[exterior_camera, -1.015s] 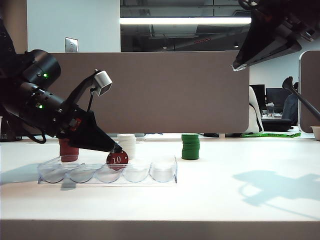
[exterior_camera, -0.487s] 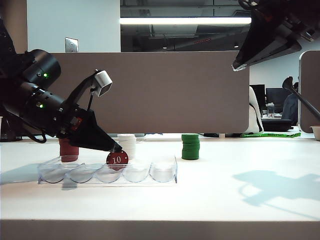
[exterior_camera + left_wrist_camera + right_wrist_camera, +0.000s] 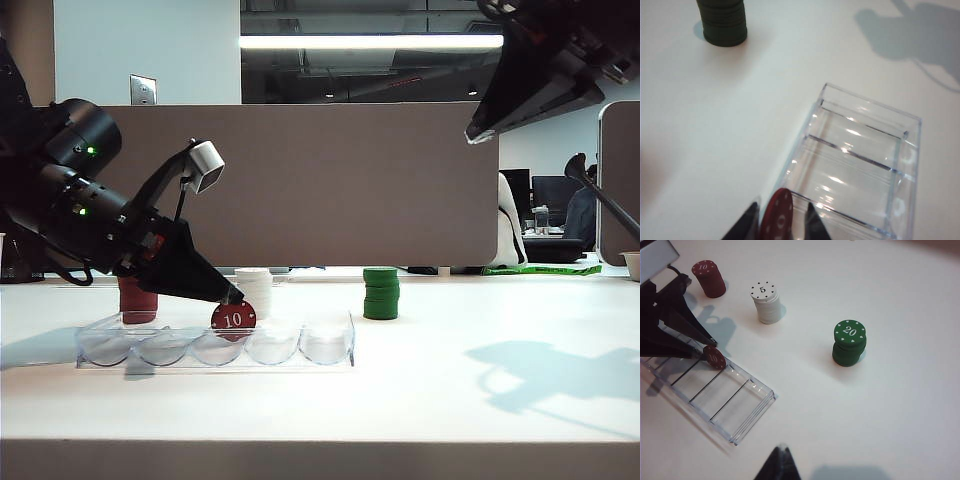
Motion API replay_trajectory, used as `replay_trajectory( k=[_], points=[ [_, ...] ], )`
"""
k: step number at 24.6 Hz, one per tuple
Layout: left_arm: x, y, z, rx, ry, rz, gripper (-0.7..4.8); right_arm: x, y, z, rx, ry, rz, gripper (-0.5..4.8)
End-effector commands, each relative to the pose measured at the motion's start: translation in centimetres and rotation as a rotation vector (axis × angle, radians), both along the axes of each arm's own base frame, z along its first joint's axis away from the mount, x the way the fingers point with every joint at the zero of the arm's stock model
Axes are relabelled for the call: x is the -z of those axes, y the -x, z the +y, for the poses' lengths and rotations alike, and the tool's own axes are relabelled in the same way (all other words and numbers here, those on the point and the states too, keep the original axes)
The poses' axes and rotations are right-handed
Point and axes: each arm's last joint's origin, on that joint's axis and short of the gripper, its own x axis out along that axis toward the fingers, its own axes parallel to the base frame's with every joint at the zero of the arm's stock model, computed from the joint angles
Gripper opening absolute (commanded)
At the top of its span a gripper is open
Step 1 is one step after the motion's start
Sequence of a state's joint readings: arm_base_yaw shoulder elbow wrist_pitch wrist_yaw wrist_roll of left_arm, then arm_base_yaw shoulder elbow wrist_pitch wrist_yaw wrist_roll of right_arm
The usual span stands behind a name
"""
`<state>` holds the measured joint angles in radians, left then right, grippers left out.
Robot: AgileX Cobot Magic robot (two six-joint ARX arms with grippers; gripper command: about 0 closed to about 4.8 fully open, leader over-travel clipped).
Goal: Pick up the chip in the box and place it on the pile of chips with the same color.
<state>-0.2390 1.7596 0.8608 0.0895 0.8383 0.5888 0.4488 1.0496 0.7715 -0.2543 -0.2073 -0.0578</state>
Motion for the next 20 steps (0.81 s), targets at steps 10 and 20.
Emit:
replay_trajectory(
  k=[10,20],
  points=[
    [-0.24,-0.06,-0.10,0.000,0.020,0.015,0.46,-0.19,0.02,0.01,-0.005,-0.003,-0.006,-0.06],
    [-0.24,-0.06,-0.10,-0.011,0.026,0.034,-0.05,-0.19,0.01,0.01,-0.005,-0.003,-0.006,-0.06]
  ],
)
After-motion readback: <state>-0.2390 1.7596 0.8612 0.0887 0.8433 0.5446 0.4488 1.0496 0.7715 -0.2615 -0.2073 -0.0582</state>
